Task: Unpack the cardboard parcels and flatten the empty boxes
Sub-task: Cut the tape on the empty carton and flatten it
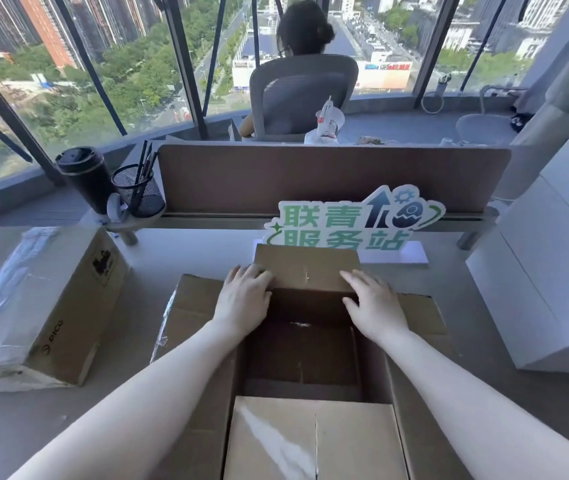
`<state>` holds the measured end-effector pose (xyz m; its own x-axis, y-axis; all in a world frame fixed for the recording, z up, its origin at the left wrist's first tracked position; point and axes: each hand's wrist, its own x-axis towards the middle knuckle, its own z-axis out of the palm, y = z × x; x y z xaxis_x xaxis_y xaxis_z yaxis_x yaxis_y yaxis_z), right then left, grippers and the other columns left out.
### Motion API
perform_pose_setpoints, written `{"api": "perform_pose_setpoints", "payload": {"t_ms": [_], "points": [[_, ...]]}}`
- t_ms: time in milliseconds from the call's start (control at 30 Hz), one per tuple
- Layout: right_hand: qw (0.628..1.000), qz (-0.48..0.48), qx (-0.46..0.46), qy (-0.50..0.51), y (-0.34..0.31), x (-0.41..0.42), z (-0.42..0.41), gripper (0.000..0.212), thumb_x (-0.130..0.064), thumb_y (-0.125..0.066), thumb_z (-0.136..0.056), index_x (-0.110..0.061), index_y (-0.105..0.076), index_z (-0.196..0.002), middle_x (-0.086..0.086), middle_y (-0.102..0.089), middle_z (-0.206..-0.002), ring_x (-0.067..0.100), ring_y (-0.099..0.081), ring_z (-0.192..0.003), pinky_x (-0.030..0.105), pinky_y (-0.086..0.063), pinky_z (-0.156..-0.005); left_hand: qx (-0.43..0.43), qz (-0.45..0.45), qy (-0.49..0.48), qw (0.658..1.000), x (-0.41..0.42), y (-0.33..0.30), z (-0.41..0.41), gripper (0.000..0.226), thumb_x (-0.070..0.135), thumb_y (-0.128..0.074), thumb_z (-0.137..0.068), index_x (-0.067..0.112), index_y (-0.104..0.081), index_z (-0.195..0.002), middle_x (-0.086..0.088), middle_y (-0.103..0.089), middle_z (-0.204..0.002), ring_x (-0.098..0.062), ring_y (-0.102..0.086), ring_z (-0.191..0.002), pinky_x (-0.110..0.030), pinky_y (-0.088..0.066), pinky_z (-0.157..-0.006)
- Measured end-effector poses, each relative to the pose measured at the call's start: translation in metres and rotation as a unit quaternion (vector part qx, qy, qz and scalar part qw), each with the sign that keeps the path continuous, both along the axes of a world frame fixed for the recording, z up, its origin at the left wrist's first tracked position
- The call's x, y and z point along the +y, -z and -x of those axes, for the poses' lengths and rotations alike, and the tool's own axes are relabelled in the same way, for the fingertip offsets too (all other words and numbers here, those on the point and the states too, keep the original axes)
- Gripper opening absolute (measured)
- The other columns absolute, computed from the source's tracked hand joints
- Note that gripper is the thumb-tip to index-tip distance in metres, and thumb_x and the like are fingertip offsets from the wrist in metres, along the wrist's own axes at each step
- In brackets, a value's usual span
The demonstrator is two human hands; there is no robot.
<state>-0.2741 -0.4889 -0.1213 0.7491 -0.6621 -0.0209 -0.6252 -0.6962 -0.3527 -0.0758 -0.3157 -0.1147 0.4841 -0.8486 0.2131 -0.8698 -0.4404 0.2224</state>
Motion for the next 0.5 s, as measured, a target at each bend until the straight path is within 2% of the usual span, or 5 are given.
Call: {"api": "perform_pose_setpoints", "payload": {"t_ms": [133, 233, 367, 433, 500], "points": [[0.995, 0.012, -0.097, -0.022, -0.007, 0.028, 0.025, 0.033, -0.015, -0.066, -0.089, -0.018, -0.069, -0.122, 0.005, -0.059, -0.137, 0.028, -0.049, -0.132, 0.043, -0.032, -0.114, 0.069, -0.036, 0.078, 0.994, 0.016, -0.021, 0.016, 0.022, 0.022, -0.055, -0.092, 0.021, -0.069, -0.109, 0.001, -0.065, -0.111, -0.025, -0.058, -0.104, -0.035, -0.046, -0.092], [0.996, 0.017, -0.039, -0.082, -0.016, 0.049, 0.050, 0.015, -0.028, -0.062, -0.093, -0.023, -0.076, -0.099, -0.008, -0.073, -0.107, 0.013, -0.062, -0.108, 0.044, -0.032, -0.113, 0.114, -0.112, 0.111, 0.981, 0.028, -0.034, 0.029, 0.024, 0.031, -0.052, -0.096, 0.025, -0.067, -0.114, 0.007, -0.065, -0.114, -0.017, -0.060, -0.105, -0.032, -0.049, -0.087], [0.989, -0.001, 0.103, -0.106, -0.023, 0.073, 0.077, 0.050, -0.050, -0.042, -0.100, -0.019, -0.059, -0.064, -0.006, -0.067, -0.076, 0.009, -0.059, -0.090, 0.026, -0.003, -0.116, 0.193, -0.225, 0.126, 0.947, 0.044, -0.039, 0.053, 0.019, 0.042, -0.055, -0.094, 0.031, -0.070, -0.094, 0.010, -0.071, -0.096, -0.012, -0.063, -0.090, -0.031, -0.052, -0.078], [0.991, -0.028, 0.087, -0.097, -0.022, 0.081, 0.091, 0.058, -0.050, -0.041, -0.100, -0.010, -0.052, -0.059, -0.001, -0.060, -0.063, 0.013, -0.058, -0.078, 0.024, -0.006, -0.113, 0.239, -0.258, 0.115, 0.929, 0.052, -0.042, 0.067, 0.027, 0.047, -0.056, -0.092, 0.029, -0.066, -0.074, 0.010, -0.069, -0.075, -0.006, -0.061, -0.073, -0.028, -0.051, -0.069], [0.991, -0.078, 0.048, -0.101, -0.025, 0.086, 0.104, 0.058, -0.050, -0.043, -0.099, -0.009, -0.046, -0.059, 0.001, -0.052, -0.056, 0.015, -0.054, -0.065, 0.024, -0.022, -0.106, 0.247, -0.268, 0.102, 0.926, 0.062, -0.051, 0.084, 0.041, 0.046, -0.057, -0.093, 0.026, -0.055, -0.057, 0.010, -0.057, -0.058, -0.004, -0.050, -0.056, -0.022, -0.041, -0.055]]}}
